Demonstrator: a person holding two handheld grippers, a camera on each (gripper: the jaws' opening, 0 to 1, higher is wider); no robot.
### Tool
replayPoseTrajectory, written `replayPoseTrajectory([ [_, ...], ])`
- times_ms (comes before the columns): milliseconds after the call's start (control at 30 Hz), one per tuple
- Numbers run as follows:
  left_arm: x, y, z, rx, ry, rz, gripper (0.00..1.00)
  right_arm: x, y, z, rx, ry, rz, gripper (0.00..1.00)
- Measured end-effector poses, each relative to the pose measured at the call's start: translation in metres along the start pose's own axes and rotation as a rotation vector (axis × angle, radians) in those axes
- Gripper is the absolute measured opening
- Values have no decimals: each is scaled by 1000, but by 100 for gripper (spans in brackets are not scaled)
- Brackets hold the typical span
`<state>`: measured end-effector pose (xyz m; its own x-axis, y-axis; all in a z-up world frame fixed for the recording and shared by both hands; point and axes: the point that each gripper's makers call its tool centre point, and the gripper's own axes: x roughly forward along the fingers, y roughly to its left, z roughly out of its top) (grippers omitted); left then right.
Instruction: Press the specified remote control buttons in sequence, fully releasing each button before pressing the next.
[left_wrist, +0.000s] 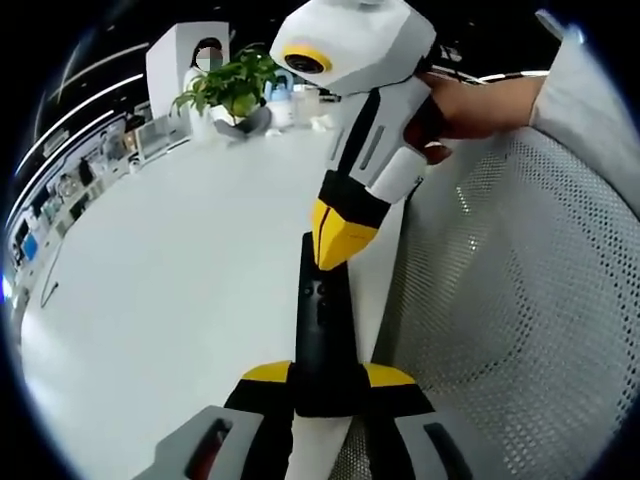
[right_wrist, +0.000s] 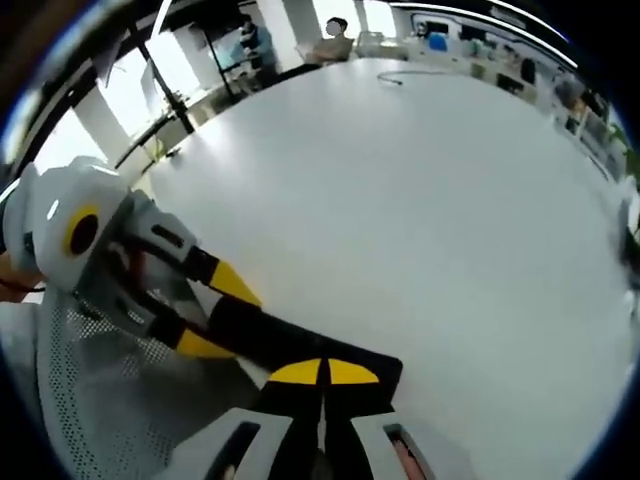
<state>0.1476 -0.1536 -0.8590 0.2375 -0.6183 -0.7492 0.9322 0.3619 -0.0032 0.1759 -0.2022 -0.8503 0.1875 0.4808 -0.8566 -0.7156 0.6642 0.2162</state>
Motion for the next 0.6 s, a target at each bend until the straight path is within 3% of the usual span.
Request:
replayPoseTrajectory([
  [167, 1, -7, 2, 55, 0, -15, 25, -2, 11, 8, 8, -47, 62, 0],
  [267, 1, -6, 2, 39, -1, -22, 25, -1, 16, 8, 24, -43, 92, 0],
  [600, 3, -9, 2, 44, -7, -32, 25, 8, 21, 4, -3, -19, 97, 0],
])
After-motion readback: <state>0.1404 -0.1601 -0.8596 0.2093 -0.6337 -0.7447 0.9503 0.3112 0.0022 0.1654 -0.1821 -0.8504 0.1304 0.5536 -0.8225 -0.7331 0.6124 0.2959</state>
